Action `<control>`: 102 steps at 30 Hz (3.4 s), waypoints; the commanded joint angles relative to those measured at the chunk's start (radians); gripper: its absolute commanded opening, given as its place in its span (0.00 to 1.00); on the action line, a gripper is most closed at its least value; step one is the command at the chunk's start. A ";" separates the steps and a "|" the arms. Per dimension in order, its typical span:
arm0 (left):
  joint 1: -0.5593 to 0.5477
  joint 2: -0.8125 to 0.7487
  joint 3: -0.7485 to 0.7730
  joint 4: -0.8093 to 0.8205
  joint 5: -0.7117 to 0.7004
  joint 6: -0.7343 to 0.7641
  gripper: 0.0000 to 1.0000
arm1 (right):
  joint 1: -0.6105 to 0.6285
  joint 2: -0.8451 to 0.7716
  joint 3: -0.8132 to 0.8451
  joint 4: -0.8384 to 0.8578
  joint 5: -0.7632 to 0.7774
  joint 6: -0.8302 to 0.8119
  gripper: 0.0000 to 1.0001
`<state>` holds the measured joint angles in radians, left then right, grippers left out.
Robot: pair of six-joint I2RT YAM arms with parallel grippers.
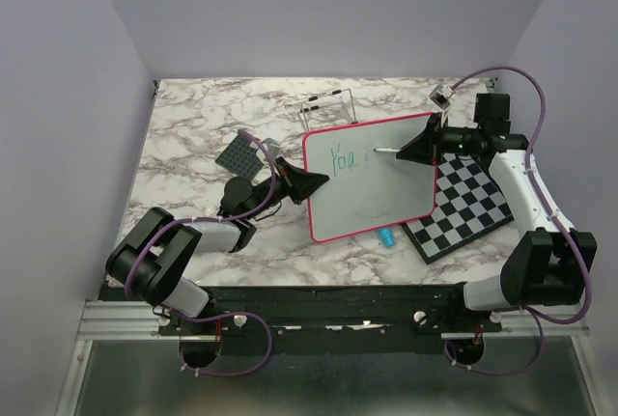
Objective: Write a sentence on the whiteboard
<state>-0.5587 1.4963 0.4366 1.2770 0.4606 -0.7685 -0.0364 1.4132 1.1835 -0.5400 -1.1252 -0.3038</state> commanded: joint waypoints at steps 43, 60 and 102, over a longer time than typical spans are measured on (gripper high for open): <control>-0.004 -0.001 0.017 -0.016 0.036 0.103 0.00 | -0.007 0.001 0.033 -0.046 0.047 -0.041 0.01; -0.004 0.001 0.013 -0.010 0.038 0.100 0.00 | -0.007 0.007 0.031 -0.017 0.059 -0.012 0.01; -0.004 0.013 0.016 -0.004 0.046 0.103 0.00 | -0.042 0.010 0.025 -0.029 0.044 -0.021 0.00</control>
<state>-0.5583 1.4975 0.4385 1.2690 0.4637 -0.7658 -0.0723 1.4063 1.1946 -0.5861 -1.0866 -0.3214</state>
